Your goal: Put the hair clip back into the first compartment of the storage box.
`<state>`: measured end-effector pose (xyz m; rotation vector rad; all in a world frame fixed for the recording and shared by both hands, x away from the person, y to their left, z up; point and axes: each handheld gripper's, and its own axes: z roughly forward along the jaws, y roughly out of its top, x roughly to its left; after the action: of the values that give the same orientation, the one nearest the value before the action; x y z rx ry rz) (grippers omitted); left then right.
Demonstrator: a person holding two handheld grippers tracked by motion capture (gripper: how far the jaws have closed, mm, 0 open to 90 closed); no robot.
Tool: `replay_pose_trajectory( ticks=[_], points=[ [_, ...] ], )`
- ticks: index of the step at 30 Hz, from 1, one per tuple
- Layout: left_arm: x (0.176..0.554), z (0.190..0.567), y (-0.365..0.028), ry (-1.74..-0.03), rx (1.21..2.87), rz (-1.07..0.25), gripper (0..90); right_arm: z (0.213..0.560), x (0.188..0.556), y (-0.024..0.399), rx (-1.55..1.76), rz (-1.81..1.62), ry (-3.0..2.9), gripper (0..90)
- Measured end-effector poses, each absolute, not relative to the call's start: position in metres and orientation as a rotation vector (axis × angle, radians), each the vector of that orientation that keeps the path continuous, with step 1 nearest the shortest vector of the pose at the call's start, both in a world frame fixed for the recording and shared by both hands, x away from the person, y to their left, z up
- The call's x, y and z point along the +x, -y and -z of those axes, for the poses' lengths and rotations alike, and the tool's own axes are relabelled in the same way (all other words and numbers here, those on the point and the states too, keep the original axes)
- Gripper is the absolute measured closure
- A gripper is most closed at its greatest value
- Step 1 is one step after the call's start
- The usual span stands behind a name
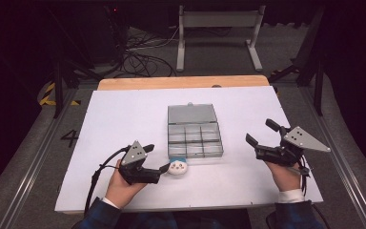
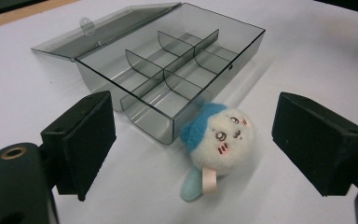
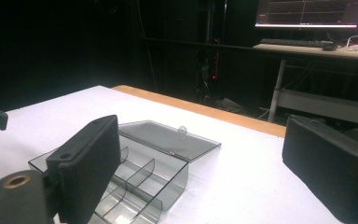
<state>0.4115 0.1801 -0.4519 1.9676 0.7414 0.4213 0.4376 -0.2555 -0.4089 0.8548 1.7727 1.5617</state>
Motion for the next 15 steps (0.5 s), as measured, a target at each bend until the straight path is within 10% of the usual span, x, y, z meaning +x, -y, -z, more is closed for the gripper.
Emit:
replay_pose_trajectory(
  ticks=[15],
  points=[
    [0.418, 0.466, -0.160, -0.738, 2.058, -0.363, 18.5, 0.412, 0.439, 0.250, 0.844, -1.533, -1.790, 8.7]
  ],
)
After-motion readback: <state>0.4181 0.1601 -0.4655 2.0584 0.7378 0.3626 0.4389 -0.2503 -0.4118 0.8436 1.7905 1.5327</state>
